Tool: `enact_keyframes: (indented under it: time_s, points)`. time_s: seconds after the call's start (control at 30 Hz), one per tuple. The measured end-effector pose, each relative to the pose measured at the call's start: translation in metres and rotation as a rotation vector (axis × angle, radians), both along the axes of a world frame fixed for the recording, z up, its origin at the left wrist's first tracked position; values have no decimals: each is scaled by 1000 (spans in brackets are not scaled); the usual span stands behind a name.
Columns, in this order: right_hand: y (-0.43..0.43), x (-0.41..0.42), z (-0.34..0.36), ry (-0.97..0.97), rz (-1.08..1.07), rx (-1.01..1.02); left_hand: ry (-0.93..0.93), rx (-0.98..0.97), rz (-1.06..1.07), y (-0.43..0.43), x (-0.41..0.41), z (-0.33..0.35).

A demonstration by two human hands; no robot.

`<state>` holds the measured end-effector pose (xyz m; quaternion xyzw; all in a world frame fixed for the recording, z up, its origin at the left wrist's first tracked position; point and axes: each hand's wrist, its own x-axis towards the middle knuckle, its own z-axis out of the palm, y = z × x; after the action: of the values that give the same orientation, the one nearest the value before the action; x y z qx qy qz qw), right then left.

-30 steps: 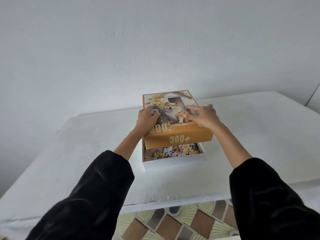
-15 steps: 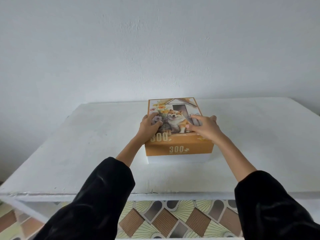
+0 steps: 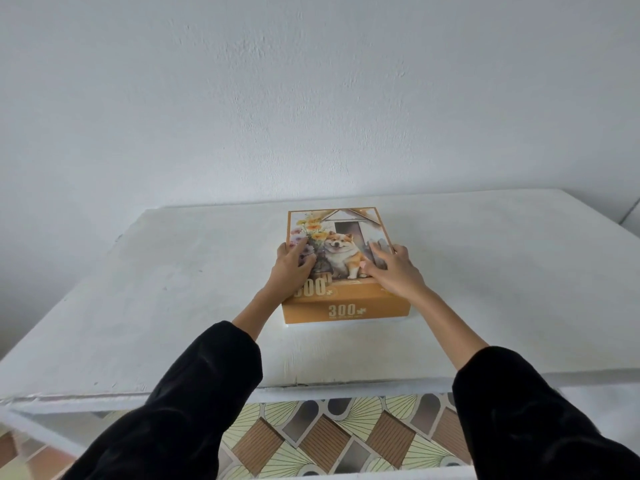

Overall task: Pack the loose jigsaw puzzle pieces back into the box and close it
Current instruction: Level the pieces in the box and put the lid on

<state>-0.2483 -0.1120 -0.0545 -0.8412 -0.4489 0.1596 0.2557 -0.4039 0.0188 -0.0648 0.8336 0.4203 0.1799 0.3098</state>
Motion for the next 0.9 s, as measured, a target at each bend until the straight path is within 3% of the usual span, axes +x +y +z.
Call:
enact_keyframes:
  time_s: [0.33,0.5,0.7,0.9]
  points:
    - [-4,4,-23,-30,-12,52,46,80,33,-6,1,-10]
    - [-6,2,-25,-181,3,34,201,317,40,-12,6,-9]
    - [-15,-12,-32,-340,101,275,284,415,-34,-40,5,-19]
    - [-6,-12,-34,-339,30,317,234,422,-32,-32,8,-17]
